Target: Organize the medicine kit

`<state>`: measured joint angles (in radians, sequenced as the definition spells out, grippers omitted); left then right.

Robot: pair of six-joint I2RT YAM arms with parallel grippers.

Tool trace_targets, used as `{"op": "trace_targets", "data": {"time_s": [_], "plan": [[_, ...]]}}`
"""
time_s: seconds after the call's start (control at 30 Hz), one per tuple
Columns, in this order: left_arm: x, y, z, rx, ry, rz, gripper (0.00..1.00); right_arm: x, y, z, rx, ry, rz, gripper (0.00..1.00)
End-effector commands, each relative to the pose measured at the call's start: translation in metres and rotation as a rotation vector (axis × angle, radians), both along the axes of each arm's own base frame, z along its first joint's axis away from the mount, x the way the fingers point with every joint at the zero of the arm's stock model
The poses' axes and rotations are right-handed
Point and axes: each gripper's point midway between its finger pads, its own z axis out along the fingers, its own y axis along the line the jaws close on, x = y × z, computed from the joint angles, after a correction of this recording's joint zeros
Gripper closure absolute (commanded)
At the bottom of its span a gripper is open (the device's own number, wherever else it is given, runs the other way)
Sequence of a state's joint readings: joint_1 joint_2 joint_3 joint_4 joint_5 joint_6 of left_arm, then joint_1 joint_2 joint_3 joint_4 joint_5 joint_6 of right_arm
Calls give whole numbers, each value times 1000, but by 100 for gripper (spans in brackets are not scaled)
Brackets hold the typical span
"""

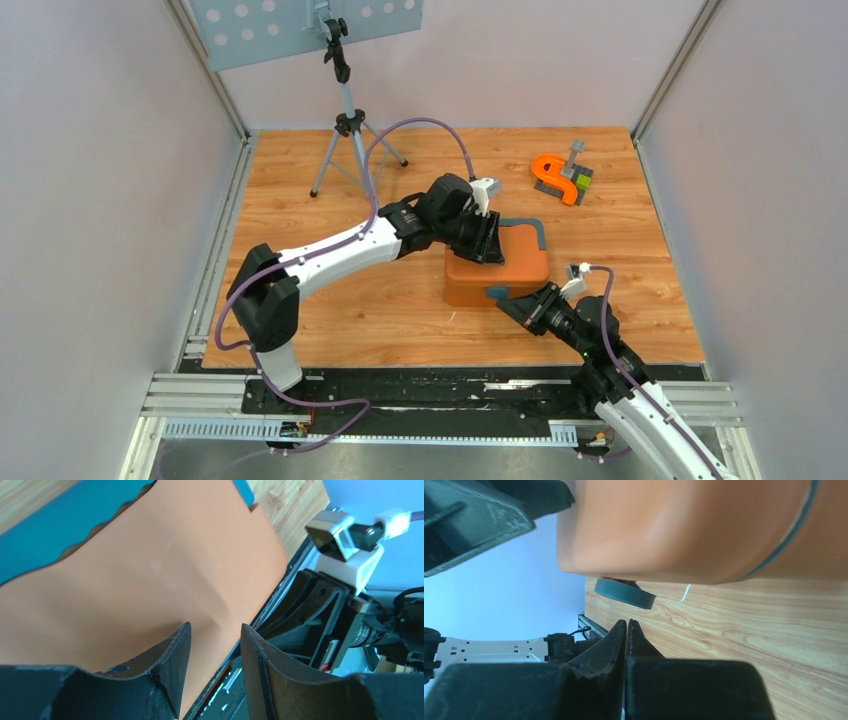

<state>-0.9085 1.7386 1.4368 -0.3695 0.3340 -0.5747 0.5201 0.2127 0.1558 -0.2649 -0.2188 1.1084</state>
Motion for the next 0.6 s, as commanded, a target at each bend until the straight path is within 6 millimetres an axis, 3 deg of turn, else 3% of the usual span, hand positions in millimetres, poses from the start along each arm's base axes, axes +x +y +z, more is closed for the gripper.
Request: {"op": "trace_targets", "data": {"time_s": [0.0,0.2,0.57], "plan": [[-8,2,-53,108,89,-26,49,9,1,5,18,-55,-21,98],[-16,10,-86,156,147,-19,49,17,-4,4,25,-77,-68,98],[-23,17,-107,186,190,-20,49,28,-5,-3,30,-73,-113,99]]}}
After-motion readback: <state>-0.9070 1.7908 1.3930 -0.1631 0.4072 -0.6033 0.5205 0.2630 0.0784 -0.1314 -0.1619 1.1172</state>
